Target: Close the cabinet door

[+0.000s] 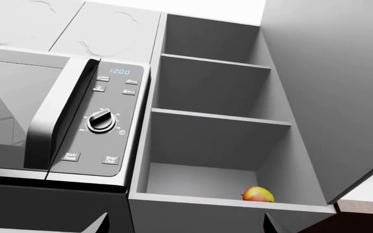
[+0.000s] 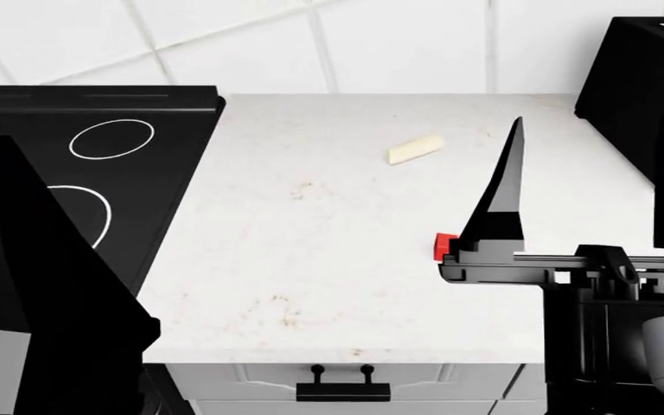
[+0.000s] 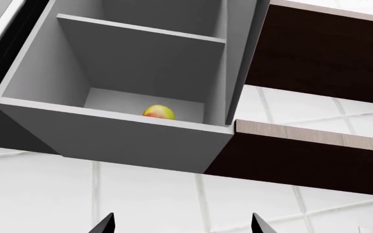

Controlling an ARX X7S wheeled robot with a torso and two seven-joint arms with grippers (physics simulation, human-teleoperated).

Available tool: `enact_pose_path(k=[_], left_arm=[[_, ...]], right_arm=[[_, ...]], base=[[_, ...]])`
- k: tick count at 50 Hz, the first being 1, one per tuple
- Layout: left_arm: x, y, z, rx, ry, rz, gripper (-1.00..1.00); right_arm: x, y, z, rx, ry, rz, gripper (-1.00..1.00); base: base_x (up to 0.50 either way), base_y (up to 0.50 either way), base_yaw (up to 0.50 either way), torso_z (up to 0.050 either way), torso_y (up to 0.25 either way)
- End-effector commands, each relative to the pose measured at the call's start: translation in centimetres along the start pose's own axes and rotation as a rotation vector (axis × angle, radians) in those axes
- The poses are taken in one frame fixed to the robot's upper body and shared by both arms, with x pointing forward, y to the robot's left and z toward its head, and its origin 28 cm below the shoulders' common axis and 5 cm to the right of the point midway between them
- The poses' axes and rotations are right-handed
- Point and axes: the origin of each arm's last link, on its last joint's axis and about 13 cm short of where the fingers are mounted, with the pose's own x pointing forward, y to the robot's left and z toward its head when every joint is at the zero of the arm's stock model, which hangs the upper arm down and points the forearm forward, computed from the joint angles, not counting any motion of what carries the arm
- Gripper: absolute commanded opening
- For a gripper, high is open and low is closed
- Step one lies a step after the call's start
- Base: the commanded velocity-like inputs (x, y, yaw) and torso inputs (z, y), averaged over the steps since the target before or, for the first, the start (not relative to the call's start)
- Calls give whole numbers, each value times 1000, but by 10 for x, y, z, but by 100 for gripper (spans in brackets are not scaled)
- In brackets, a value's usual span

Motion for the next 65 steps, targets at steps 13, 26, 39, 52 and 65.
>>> enact_pose_path(k=[13,26,39,52,65], left_arm=[[-2,0,-1,3,-12,-10,100],[-1,0,2,-30,-6,5,100],[-1,1,0,-46,-2,16,100],[-2,1,0,-46,-9,10,100],[-3,1,0,-46,0,3,100]], right_arm=[[1,-1,3,3,-11,-7,100],[-1,-1,5,2,-13,5,100],[-2,0,3,14,-21,23,100],[-1,0,3,10,-26,19,100],[2,-29,39,165,-75,-79,100]], base=[[0,0,0,50,0],[0,0,0,50,0],[145,0,0,4,0],[385,0,0,0,0],[0,0,0,0,0]])
